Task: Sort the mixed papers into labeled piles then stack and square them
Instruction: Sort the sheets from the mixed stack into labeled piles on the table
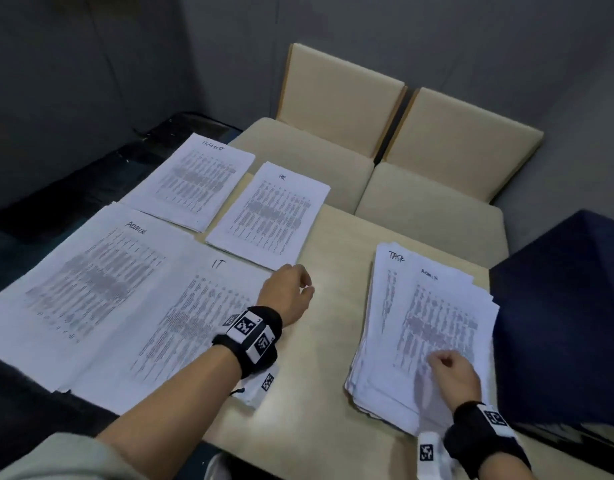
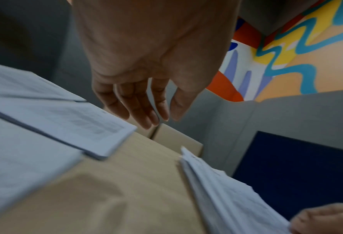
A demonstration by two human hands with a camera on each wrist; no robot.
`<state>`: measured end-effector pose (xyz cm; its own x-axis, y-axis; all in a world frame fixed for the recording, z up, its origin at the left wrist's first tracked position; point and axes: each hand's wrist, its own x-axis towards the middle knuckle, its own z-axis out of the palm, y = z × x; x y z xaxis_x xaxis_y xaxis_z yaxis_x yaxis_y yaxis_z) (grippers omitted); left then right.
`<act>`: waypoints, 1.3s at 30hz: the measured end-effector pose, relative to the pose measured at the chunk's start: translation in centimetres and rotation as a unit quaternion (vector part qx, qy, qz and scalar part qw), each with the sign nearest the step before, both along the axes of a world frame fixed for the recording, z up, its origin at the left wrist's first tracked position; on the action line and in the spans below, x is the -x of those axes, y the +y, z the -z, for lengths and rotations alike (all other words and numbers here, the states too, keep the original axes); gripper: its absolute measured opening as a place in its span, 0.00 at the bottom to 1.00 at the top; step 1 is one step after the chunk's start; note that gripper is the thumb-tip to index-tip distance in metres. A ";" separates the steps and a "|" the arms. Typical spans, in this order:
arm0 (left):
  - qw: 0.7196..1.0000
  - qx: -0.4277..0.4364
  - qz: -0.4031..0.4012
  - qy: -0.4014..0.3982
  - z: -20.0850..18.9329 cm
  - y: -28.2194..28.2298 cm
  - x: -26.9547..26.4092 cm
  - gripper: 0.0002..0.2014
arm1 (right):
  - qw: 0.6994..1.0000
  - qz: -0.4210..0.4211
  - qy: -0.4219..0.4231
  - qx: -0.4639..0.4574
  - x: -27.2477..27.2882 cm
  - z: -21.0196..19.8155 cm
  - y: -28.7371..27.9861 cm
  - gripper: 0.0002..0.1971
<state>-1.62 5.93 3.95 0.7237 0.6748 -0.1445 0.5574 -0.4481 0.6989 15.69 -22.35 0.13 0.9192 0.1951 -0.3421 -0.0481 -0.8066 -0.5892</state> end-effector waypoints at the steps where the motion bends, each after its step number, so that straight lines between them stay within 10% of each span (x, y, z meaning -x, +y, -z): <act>1: 1.000 0.010 0.013 -0.005 -0.1 -1.2 -2.0 0.05 | 1.000 0.011 -0.003 0.007 -1.2 0.0 -0.5 0.04; 11: 0.994 0.024 0.048 0.094 3.5 -9.9 -15.6 0.22 | 0.987 0.145 -0.022 0.059 -8.9 2.2 -2.3 0.33; 19: 0.985 0.021 -0.078 0.152 5.2 -9.2 -15.8 0.08 | 0.975 0.156 -0.135 -0.086 -11.1 2.2 -2.9 0.11; 30: 0.995 -0.070 -0.041 0.051 5.2 -7.5 -16.3 0.17 | 0.949 0.106 -0.242 -0.173 -10.0 1.2 -2.9 0.14; 39: 0.992 -0.001 0.065 0.110 5.8 -9.1 -17.2 0.11 | 0.924 0.243 -0.042 -0.291 -9.2 1.0 -4.0 0.16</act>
